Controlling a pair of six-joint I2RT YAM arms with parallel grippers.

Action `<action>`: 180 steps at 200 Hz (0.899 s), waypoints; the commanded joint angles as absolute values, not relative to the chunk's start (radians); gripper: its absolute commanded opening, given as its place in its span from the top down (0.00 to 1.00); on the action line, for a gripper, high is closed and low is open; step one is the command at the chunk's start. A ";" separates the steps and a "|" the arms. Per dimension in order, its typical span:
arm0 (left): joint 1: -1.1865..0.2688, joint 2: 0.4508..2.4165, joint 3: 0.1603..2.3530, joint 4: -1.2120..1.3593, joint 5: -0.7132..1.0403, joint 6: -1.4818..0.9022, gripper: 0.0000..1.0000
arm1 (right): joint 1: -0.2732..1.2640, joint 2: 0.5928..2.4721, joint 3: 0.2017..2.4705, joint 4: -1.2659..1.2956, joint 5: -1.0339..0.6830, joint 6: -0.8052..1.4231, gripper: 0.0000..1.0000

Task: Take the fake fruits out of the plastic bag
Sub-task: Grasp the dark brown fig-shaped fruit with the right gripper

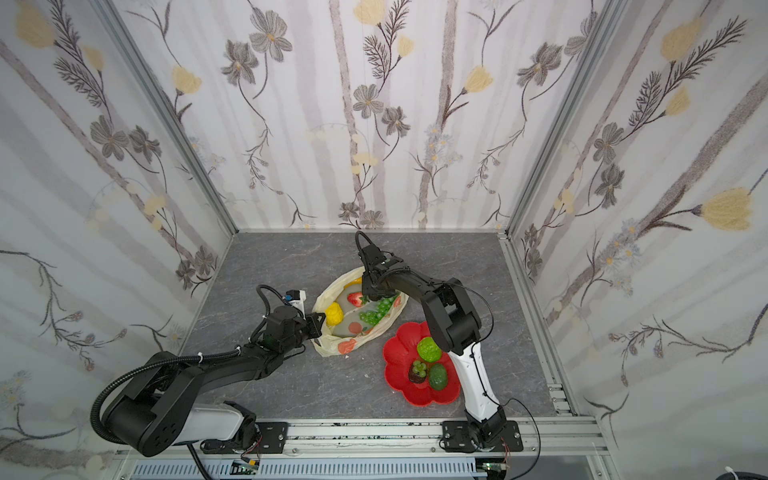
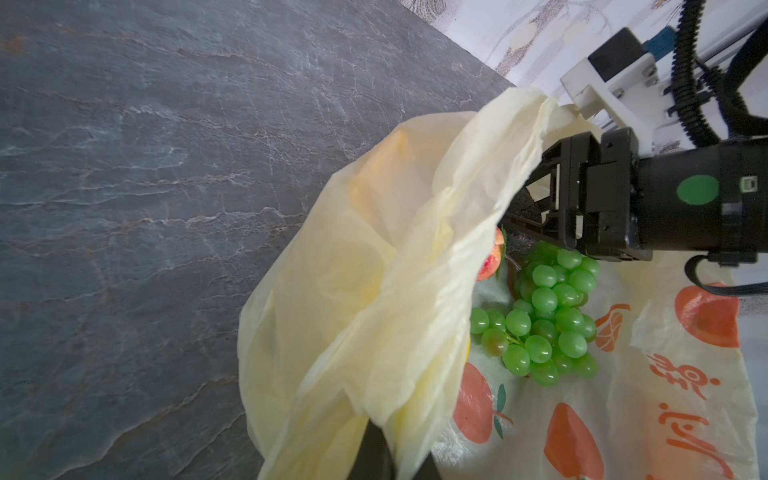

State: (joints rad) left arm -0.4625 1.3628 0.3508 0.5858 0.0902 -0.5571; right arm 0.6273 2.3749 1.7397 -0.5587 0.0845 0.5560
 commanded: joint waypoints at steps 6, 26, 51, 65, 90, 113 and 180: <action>-0.461 1.365 0.358 0.591 0.092 -0.557 1.00 | 0.626 2.386 1.754 -0.562 0.067 0.549 0.33; -0.463 1.362 0.358 0.591 0.090 -0.556 1.00 | 0.626 2.390 1.756 -0.559 0.061 0.545 0.35; -0.461 1.362 0.358 0.591 0.090 -0.555 1.00 | 0.626 2.397 1.761 -0.557 0.043 0.543 0.40; -0.462 1.359 0.356 0.590 0.092 -0.558 1.00 | 0.626 2.396 1.761 -0.560 0.033 0.541 0.45; -0.462 1.355 0.356 0.590 0.092 -0.558 1.00 | 0.634 2.373 1.752 -0.563 0.035 0.537 0.49; -0.462 1.352 0.356 0.590 0.095 -0.559 1.00 | 0.649 2.332 1.743 -0.553 0.034 0.527 0.49; -0.462 1.336 0.350 0.590 0.090 -0.556 1.00 | 0.707 2.244 1.706 -0.549 0.053 0.512 0.50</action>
State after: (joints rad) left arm -0.4625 1.3434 0.3515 0.5861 0.0902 -0.5568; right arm 0.6899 2.2826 1.7260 -0.5758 0.0402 0.5220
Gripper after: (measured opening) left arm 0.050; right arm 0.507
